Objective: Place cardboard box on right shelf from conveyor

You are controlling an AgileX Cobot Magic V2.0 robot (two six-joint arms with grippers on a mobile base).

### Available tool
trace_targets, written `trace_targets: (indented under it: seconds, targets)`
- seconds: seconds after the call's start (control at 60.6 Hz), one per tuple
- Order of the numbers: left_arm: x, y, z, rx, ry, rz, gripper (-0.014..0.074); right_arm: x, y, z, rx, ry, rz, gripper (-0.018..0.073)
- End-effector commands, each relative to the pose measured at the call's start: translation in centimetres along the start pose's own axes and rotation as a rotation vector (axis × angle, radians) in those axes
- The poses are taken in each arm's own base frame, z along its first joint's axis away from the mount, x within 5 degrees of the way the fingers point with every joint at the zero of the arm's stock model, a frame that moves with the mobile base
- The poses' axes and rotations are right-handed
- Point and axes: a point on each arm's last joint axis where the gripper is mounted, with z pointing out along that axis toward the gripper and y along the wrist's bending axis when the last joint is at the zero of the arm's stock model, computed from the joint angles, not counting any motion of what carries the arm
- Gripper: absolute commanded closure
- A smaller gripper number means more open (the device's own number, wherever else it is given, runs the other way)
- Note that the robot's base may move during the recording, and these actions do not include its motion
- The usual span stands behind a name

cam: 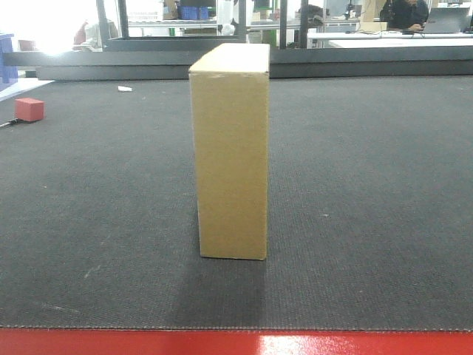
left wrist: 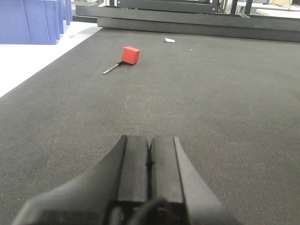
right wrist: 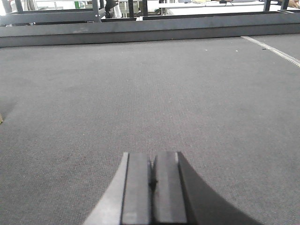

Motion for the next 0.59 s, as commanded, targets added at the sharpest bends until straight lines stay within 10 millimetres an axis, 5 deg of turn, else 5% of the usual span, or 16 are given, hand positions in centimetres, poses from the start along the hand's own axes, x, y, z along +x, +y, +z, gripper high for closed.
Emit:
trace_targets:
  seconds: [0.0, 0.578]
  targets:
    - [-0.57, 0.05, -0.1, -0.005, -0.091, -0.006, 0.0713, -1.0, 0.06, -0.22, -0.007, -0.107, 0.0, 0.051]
    - [-0.57, 0.05, -0.1, -0.005, -0.091, -0.006, 0.0713, -1.0, 0.06, -0.22, -0.007, -0.107, 0.0, 0.051]
